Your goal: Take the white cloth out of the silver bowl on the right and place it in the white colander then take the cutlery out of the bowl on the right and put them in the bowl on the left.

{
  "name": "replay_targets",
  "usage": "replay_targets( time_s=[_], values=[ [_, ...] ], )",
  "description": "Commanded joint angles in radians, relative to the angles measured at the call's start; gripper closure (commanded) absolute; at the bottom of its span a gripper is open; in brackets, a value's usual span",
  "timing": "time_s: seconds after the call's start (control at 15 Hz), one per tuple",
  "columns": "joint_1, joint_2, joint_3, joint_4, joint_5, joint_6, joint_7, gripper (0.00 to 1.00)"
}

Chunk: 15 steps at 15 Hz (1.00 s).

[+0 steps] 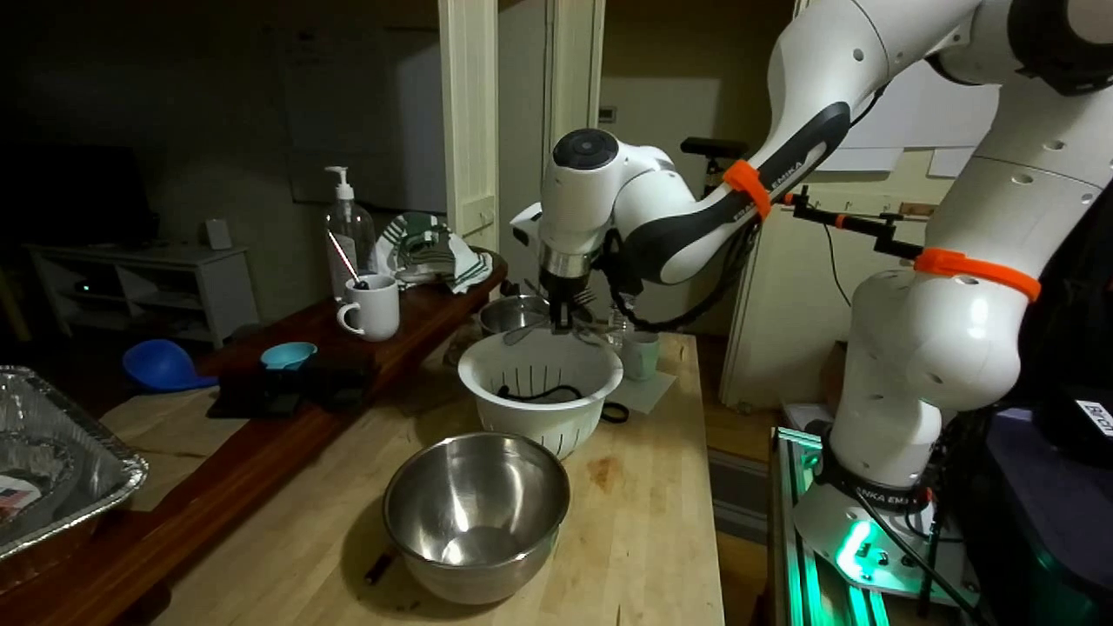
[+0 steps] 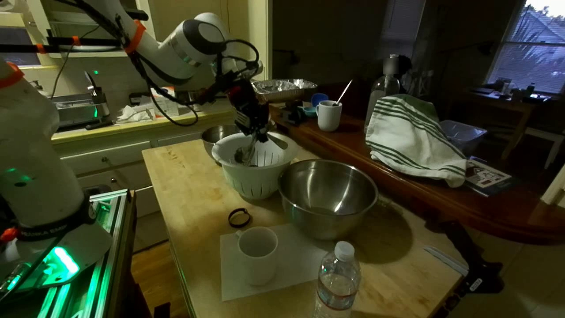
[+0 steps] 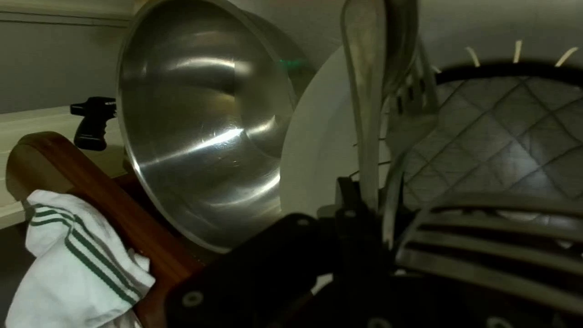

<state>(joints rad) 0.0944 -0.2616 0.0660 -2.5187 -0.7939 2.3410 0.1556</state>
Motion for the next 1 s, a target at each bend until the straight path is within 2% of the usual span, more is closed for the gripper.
replay_targets(
  time_s=[0.0, 0.27, 0.33, 0.47, 0.73, 0.8, 0.93],
  values=[
    [-0.005, 0.011, -0.004, 0.086, 0.102, -0.079, -0.167, 0.98],
    [-0.021, 0.043, -0.015, 0.173, 0.210, -0.210, -0.298, 0.98],
    [-0.023, 0.014, -0.001, 0.118, 0.167, -0.143, -0.240, 0.93],
    [-0.028, 0.027, -0.007, 0.146, 0.186, -0.179, -0.269, 0.93],
    [-0.029, 0.041, -0.008, 0.154, 0.190, -0.182, -0.275, 0.93],
    [-0.029, 0.042, -0.008, 0.155, 0.190, -0.182, -0.276, 0.98],
    [-0.013, 0.058, 0.019, 0.191, 0.168, -0.193, -0.270, 0.98]
  ],
)
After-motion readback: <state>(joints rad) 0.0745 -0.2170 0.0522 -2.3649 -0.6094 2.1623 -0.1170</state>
